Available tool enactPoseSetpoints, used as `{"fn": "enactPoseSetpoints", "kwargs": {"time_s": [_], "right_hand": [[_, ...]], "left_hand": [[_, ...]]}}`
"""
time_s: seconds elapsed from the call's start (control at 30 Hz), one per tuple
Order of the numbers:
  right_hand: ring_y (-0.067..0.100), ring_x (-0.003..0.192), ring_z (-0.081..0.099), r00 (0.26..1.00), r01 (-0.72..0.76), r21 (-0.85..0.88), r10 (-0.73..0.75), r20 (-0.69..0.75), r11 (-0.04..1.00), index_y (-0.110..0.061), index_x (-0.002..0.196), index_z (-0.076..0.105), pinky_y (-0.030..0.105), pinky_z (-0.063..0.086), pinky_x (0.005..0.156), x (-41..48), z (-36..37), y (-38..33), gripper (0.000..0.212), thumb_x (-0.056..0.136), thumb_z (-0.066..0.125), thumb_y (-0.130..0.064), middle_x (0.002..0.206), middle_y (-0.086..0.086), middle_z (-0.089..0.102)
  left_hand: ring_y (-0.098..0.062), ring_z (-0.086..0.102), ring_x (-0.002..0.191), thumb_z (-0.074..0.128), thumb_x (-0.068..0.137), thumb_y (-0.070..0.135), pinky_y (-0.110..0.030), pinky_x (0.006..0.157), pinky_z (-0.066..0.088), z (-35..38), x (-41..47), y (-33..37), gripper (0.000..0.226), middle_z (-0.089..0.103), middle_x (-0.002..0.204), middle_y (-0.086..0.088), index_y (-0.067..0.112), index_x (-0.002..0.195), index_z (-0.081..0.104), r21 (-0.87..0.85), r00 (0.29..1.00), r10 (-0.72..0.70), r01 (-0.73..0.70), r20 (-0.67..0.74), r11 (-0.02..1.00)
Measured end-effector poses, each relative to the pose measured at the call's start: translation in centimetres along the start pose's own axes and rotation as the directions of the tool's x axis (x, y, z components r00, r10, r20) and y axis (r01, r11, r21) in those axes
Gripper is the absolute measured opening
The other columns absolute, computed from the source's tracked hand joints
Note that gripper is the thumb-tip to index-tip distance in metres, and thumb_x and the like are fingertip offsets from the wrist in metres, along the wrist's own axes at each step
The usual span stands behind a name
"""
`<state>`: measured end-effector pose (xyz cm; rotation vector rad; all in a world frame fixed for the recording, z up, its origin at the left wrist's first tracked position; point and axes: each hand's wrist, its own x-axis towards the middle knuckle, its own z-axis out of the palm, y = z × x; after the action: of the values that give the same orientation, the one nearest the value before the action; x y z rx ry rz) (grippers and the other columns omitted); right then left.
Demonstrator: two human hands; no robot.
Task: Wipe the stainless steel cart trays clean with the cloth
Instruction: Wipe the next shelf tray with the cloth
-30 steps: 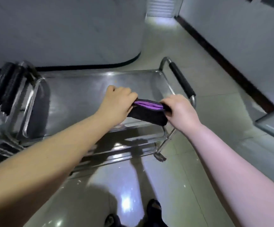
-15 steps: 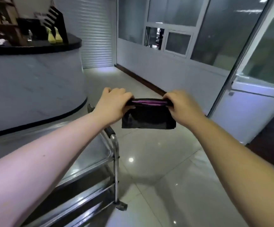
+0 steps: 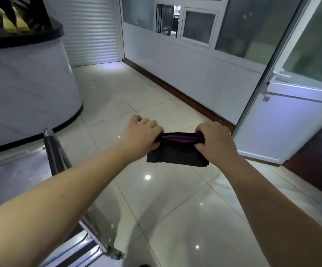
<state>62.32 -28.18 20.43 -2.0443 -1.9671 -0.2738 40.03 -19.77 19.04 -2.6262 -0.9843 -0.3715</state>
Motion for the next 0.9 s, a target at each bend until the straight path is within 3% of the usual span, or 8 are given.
{"fn": "enactPoseSetpoints", "kwargs": {"time_s": [0.2,0.47,0.57,0.73,0.9], "right_hand": [[0.02,0.088,0.052,0.997,0.012,0.057,-0.016,0.073,0.998,-0.02,0.093,0.061,0.038,0.045,0.079,11.2,5.2,3.6,0.01,0.084,0.06,-0.024,0.089,-0.004,0.058],[0.024,0.087,0.053,0.997,0.065,0.061,-0.066,0.03,0.996,-0.014,0.097,0.065,0.041,0.044,0.08,28.5,10.4,5.2,0.015,0.083,0.06,-0.016,0.092,0.001,0.064],[0.022,0.091,0.052,0.997,0.077,0.105,-0.075,-0.022,0.992,-0.016,0.1,0.065,0.036,0.04,0.08,34.9,13.0,4.4,0.016,0.084,0.06,-0.016,0.097,-0.001,0.064],[0.021,0.093,0.049,0.987,0.153,0.268,-0.134,-0.087,0.951,-0.017,0.099,0.066,0.034,0.039,0.079,46.7,19.0,0.1,0.018,0.083,0.06,-0.013,0.096,-0.003,0.062],[0.023,0.092,0.05,0.93,0.362,0.395,-0.354,-0.096,0.844,-0.014,0.098,0.067,0.038,0.04,0.081,60.6,25.2,-6.5,0.02,0.08,0.06,-0.01,0.096,0.0,0.063]], "left_hand": [[-0.018,0.056,0.103,0.052,0.092,0.041,-0.037,0.098,0.025,6.4,9.5,-6.4,0.031,0.062,0.111,0.007,0.028,0.118,0.061,-0.061,0.999,-0.042,0.042,-0.007,0.997],[-0.018,0.055,0.099,0.061,0.085,0.032,-0.037,0.096,0.024,13.1,20.9,-16.9,0.026,0.065,0.105,0.008,0.029,0.11,0.066,-0.243,0.962,-0.269,0.252,-0.04,0.937],[-0.019,0.055,0.099,0.061,0.086,0.031,-0.038,0.096,0.025,15.2,23.7,-21.0,0.023,0.065,0.104,0.007,0.027,0.108,0.067,-0.287,0.922,-0.384,0.354,-0.054,0.89],[-0.015,0.055,0.095,0.065,0.082,0.026,-0.032,0.088,0.024,19.8,26.2,-29.6,0.02,0.064,0.098,0.011,0.028,0.102,0.069,-0.372,0.76,-0.641,0.569,-0.101,0.733],[-0.018,0.056,0.09,0.069,0.079,0.022,-0.031,0.08,0.024,23.4,27.2,-40.5,0.02,0.061,0.087,0.012,0.027,0.098,0.07,-0.324,0.566,-0.813,0.75,-0.136,0.576]]}}
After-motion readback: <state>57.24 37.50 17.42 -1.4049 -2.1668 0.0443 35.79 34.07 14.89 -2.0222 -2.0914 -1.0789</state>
